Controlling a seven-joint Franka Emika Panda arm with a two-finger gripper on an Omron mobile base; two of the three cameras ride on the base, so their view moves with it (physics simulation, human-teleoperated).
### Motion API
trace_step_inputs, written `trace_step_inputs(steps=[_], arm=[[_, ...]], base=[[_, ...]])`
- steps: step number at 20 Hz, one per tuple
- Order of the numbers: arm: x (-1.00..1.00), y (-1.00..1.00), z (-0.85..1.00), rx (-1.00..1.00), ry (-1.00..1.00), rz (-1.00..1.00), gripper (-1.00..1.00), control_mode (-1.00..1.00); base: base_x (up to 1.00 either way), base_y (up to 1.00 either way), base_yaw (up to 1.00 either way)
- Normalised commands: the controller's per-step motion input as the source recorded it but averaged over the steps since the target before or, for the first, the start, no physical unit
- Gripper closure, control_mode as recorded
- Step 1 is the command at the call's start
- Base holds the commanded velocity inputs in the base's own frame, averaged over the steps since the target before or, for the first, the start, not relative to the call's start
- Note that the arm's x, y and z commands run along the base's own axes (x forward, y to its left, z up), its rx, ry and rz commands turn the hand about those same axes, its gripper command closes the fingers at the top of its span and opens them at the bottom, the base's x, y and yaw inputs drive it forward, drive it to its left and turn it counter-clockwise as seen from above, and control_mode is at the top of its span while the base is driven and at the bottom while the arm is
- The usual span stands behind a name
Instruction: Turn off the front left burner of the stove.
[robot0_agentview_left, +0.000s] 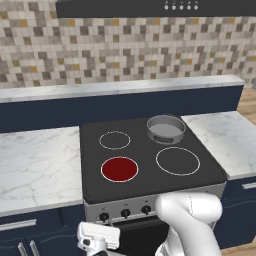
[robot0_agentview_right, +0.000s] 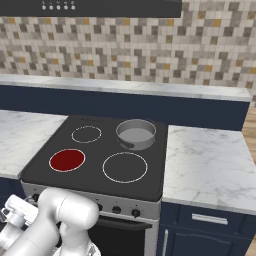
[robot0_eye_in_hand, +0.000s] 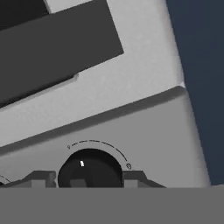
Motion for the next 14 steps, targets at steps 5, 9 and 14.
trace_step_inputs(steps=[5,9,14], arm=[[0.0,0.25,0.37,0.24,0.0,-0.09,1.0,-1.0],[0.0,0.13,0.37,0.26,-0.01,-0.09,1.0,-1.0],[0.0,0.08,0.38,0.28,0.0,-0.11,1.0,-1.0]], base=[[0.0,0.0,0.0],[0.0,0.0,0.0],[0.0,0.0,0.0]])
